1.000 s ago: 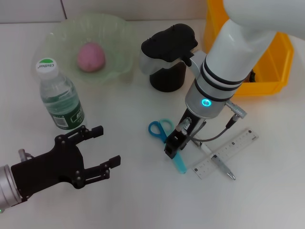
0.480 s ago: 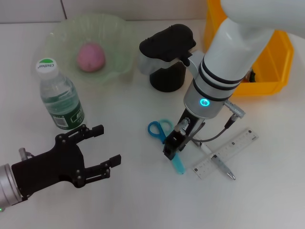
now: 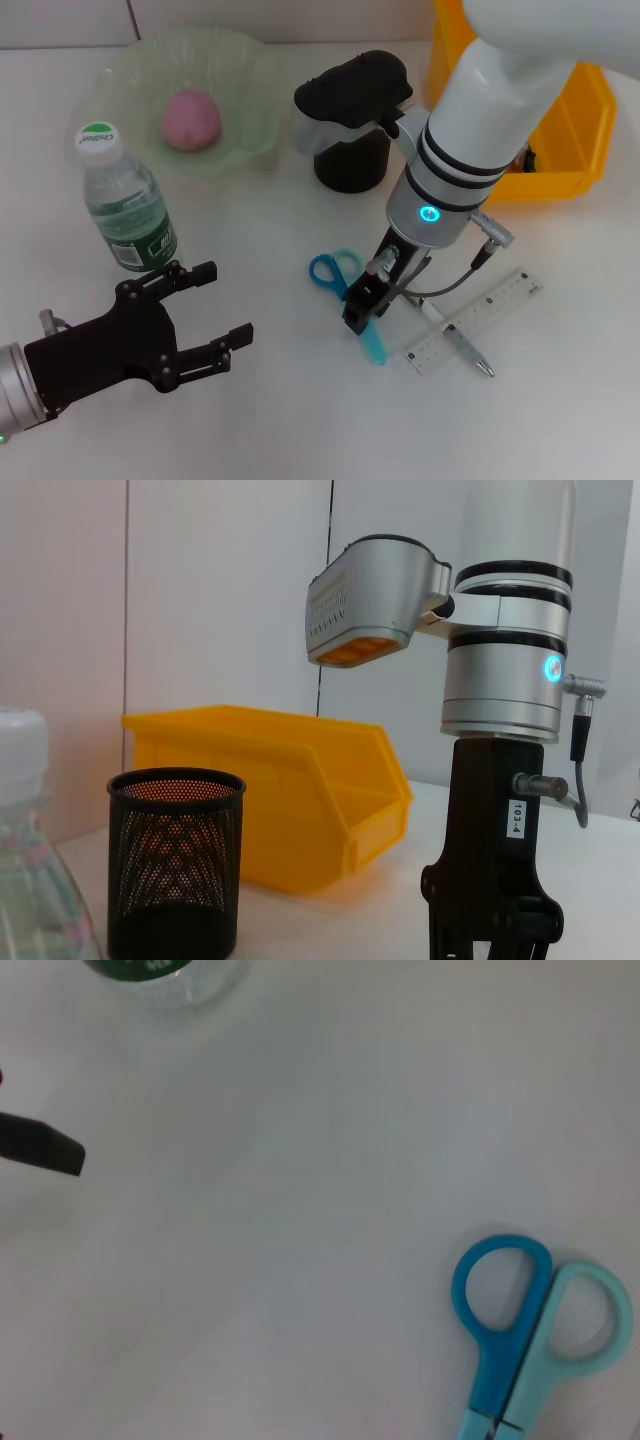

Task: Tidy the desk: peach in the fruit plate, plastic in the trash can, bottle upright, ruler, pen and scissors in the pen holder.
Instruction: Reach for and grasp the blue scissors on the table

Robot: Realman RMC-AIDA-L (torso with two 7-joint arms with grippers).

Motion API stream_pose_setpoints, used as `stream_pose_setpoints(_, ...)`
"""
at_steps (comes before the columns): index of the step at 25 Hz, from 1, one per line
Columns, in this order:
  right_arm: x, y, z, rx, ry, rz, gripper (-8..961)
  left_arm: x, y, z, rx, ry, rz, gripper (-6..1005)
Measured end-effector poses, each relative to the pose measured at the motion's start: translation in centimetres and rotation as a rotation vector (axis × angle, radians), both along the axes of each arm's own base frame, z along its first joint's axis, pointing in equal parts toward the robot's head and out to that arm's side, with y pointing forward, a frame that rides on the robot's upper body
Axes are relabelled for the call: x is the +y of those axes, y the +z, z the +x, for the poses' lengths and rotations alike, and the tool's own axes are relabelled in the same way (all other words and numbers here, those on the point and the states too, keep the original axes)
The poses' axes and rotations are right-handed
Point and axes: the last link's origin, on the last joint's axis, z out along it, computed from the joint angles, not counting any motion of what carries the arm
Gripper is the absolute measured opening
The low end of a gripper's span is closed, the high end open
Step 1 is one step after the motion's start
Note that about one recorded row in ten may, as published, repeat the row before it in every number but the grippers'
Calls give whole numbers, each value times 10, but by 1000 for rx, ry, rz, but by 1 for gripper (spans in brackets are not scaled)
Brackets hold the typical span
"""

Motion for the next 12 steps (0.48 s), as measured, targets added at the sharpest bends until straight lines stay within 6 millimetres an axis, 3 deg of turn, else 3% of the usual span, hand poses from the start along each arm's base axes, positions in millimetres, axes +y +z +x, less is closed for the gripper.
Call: stream_pose_setpoints(12,-1,-2,-1,11,-16,-4,276,2,0,1,2,-4,1,832)
